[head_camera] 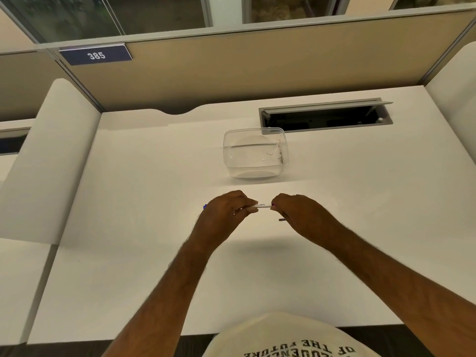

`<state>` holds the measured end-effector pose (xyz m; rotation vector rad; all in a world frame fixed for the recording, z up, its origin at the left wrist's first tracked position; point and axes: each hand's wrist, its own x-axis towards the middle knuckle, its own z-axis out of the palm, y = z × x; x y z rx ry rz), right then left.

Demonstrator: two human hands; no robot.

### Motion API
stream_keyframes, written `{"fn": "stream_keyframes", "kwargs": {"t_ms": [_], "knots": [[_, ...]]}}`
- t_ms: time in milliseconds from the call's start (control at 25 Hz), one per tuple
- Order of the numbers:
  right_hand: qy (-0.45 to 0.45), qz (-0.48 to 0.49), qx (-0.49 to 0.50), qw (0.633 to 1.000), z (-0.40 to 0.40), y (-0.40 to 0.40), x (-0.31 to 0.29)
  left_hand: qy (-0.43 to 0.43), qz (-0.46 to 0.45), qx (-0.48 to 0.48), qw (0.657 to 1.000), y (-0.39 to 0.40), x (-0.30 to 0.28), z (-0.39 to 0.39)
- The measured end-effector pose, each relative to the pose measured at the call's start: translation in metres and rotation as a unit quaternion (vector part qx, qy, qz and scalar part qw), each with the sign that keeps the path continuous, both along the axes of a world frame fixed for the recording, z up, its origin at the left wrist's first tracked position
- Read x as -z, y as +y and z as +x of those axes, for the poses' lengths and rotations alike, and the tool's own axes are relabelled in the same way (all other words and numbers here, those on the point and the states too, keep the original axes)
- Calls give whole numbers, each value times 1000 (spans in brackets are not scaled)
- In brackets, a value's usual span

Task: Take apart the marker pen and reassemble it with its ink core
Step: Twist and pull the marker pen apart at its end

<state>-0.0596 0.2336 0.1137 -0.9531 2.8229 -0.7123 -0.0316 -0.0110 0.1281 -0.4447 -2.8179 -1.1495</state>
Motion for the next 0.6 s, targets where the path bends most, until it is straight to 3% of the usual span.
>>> {"fn": "stream_keyframes", "kwargs": {"t_ms": [40, 80, 160, 200, 240, 280, 360, 400, 480, 520, 560, 600], "knots": [[-88, -45, 5, 995, 1, -2, -1, 9, -12, 7, 1000, -1, 0, 0], [-241, -131, 22, 962, 1, -4, -3, 21, -26, 16, 999, -2, 1, -2], [-506, -258, 52, 822, -1, -8, -11, 41, -52, 36, 997, -5, 0, -5], [-583, -279, 71, 760, -5, -6, -15, 50, -64, 44, 996, -5, 1, -6], [-624, -283, 83, 723, -8, -5, -19, 57, -74, 51, 994, -5, 1, -6], [-636, -273, 85, 717, -10, -6, -21, 61, -79, 54, 994, -5, 1, -6], [-613, -266, 70, 741, -12, -6, -23, 59, -71, 51, 994, -6, -1, -5], [-556, -247, 53, 792, -10, -6, -21, 53, -63, 46, 996, -7, -2, -5], [-299, -133, 8, 945, -4, -5, -12, 25, -45, 33, 998, -7, -6, -6], [-124, -48, -18, 991, -1, -2, -4, 4, -34, 26, 999, -7, -7, -5], [14, 16, -49, 999, -1, 3, 2, -16, -25, 24, 999, -6, -7, -5], [89, 41, -60, 993, -1, 6, 7, -25, -23, 26, 999, -4, -6, -4]]}}
